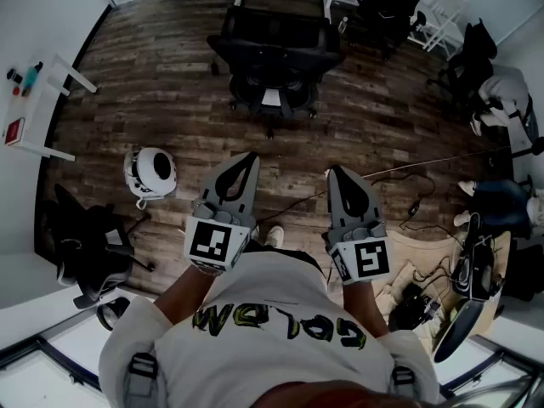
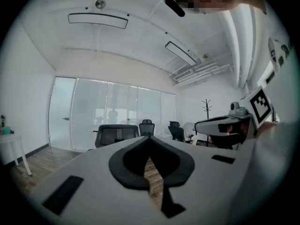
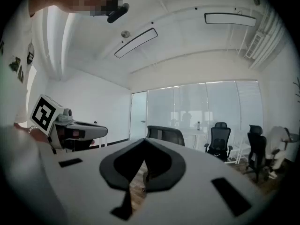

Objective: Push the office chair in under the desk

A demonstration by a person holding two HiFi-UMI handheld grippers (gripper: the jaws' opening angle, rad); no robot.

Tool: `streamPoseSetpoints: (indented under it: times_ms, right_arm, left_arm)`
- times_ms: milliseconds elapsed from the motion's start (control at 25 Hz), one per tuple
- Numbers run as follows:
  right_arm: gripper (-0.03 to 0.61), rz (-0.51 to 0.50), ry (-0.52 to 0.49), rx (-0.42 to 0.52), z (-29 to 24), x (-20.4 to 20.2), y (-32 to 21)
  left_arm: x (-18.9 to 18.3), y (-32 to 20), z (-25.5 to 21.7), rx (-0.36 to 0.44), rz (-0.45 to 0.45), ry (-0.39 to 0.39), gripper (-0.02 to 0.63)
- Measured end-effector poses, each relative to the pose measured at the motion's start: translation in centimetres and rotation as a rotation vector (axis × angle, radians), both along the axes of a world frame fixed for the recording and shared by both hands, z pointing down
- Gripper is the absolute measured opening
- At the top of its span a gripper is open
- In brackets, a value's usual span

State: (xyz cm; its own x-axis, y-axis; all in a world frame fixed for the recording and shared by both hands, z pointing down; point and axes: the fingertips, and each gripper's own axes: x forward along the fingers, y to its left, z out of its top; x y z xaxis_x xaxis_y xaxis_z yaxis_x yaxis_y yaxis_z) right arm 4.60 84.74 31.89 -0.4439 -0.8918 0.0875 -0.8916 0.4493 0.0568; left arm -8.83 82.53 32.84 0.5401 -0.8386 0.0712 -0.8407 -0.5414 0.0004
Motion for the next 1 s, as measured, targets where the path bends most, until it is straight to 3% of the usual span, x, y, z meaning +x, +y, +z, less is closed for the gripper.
streamPoseSetpoints:
  times_ms: [480,1000]
  right_arm:
    - [0.011,-0.012,-0.017,0.0,1.0,1.8,-2.4]
    - [0.011,0.003,0.011,-0.023,2.3,-0.5,-13.7]
  left_arm:
    - [1.7,-2.6,1.0,-0.007,-0.021,-0.017,0.012]
    - [-1.0,-14.2,2.5,-0.024,-0.01,-0.021,0.012]
